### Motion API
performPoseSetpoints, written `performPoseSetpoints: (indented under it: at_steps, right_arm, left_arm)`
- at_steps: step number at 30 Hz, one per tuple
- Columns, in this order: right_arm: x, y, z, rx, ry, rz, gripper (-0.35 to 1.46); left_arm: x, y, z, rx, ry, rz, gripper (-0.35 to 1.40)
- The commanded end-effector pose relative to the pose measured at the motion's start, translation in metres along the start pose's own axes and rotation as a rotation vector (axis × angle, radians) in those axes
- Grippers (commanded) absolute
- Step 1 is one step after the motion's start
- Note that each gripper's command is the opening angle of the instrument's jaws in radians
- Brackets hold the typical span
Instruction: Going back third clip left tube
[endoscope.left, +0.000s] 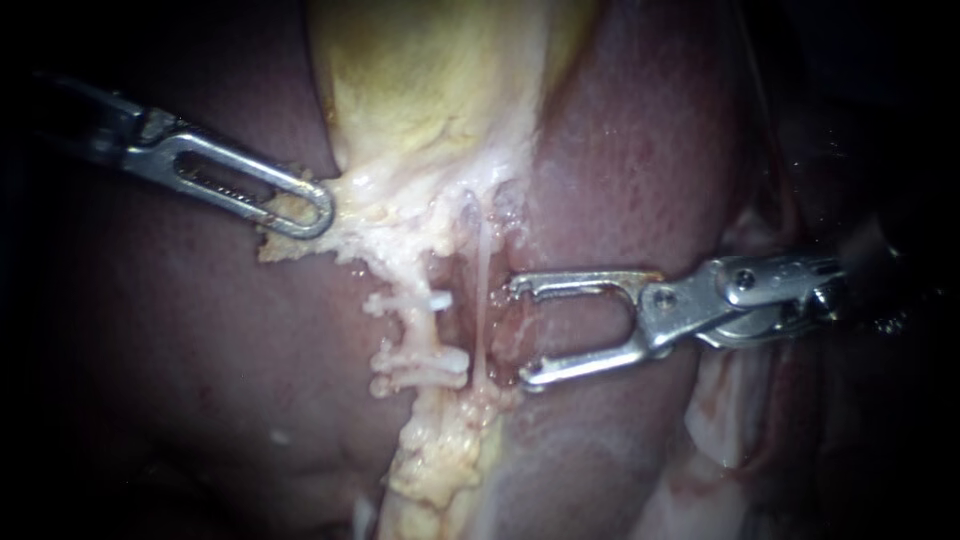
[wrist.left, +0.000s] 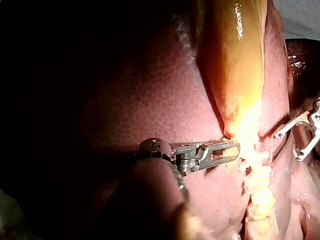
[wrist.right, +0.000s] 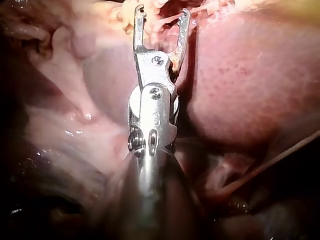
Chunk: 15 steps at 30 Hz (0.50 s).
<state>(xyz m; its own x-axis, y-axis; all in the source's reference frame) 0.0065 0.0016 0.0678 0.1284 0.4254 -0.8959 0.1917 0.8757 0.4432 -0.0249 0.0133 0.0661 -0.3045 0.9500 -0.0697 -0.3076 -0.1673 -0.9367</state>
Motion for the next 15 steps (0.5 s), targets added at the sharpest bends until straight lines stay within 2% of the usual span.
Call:
performPoseSetpoints:
  at_steps: [1,9,15]
  right_arm:
    - [0.0001,0.0,-0.0003,-0.004,-0.003,0.002,0.5]
    - [0.0013,-0.0003,-0.0025,-0.055,-0.014,0.016,0.5]
    - [0.0018,-0.0007,-0.0033,-0.058,-0.018,0.015,0.5]
  left_arm:
    - [0.0,0.0,0.0,0.0,0.0,0.0,-0.35]
    - [0.0,0.0,0.0,0.0,0.0,0.0,-0.35]
    - [0.0001,-0.0002,0.0001,0.0,0.0,0.0,-0.35]
